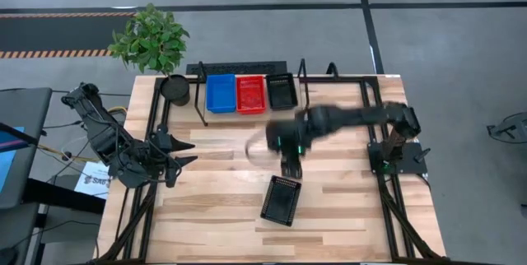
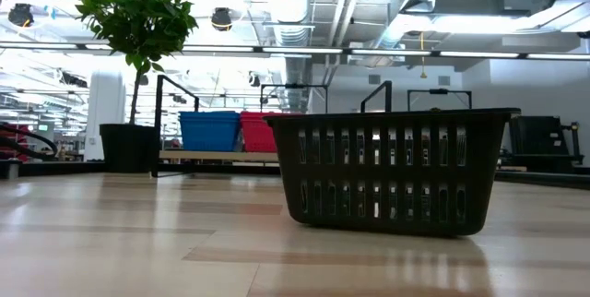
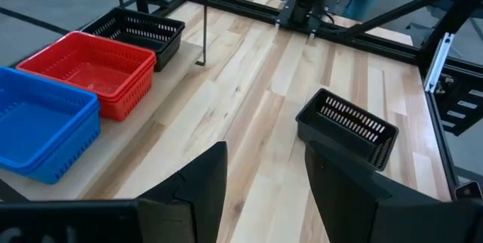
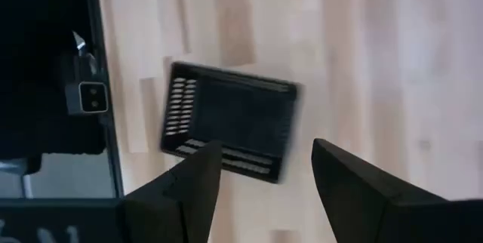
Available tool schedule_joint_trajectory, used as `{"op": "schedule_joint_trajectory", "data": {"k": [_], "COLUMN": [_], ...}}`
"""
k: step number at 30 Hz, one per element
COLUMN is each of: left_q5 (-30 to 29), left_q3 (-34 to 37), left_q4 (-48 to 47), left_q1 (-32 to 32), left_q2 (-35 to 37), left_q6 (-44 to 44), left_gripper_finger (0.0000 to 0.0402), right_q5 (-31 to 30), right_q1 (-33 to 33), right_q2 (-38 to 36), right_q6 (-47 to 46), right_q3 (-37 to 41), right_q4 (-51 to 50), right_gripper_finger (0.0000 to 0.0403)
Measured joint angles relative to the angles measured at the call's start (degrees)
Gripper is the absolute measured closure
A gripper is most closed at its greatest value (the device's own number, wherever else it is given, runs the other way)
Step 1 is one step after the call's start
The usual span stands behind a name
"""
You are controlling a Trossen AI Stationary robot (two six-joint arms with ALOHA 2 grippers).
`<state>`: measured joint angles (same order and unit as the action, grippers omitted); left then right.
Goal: Stack baskets on shelf by color
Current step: Stack the black bin on the black bin on the shelf
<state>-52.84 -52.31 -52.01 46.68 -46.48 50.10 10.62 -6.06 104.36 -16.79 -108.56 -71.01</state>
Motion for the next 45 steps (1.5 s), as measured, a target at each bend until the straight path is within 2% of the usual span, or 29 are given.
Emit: {"op": "schedule_joint_trajectory", "data": {"k": [7,13,23,32,38,45], "left_q5": [2.26,4.12,4.06,3.03,2.99,4.02], "left_q3": [0.0,0.0,0.0,0.0,0.0,0.0], "left_q4": [0.0,-0.09,-1.24,-1.38,-1.49,-1.53], "left_q1": [0.0,0.0,0.0,0.02,0.0,0.0], "left_q2": [-0.02,-0.02,-0.02,-0.02,-0.06,-0.03], "left_q6": [0.02,0.12,0.53,0.62,0.67,0.71], "left_gripper_finger": [0.0234,0.0234,0.0234,0.0234,0.0234,0.0234], "right_q5": [-11.47,-17.3,-16.86,-17.52,-16.27,-14.45], "right_q1": [-15.16,-19.11,-19.76,-22.4,-23.07,-23.7], "right_q2": [-0.02,-0.03,-0.01,4.37,9.21,11.4], "right_q6": [-16.09,-19.32,-17.2,-17.7,-18.76,-21.74], "right_q3": [9.51,14.99,22.64,22.72,22.81,22.89], "right_q4": [12.57,22.51,33.72,39.17,40.76,38.77], "right_gripper_finger": [0.0173,0.0173,0.0173,0.0173,0.0173,0.0173]}}
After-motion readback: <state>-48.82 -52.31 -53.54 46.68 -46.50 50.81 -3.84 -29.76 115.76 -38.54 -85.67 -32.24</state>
